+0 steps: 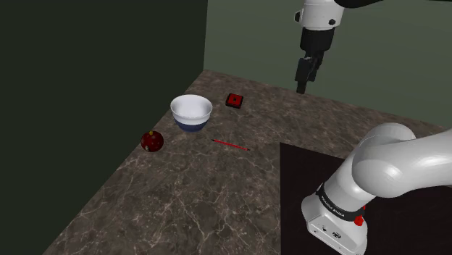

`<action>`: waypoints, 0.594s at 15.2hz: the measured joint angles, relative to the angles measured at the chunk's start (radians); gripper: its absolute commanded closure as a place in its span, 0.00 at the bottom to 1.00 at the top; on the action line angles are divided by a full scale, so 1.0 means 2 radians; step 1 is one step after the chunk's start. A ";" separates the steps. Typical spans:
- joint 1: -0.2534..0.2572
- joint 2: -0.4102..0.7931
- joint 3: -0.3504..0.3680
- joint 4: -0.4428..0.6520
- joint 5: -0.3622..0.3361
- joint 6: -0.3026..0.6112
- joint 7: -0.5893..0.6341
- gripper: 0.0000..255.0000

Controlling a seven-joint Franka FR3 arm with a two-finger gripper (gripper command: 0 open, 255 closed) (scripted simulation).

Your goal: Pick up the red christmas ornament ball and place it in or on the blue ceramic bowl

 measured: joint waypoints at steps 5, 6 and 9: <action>0.014 0.032 -0.003 -0.016 -0.001 0.060 -0.020 0.00; 0.017 0.043 -0.005 -0.022 -0.003 0.082 -0.028 0.00; 0.029 0.080 -0.008 -0.028 -0.005 0.140 -0.050 0.00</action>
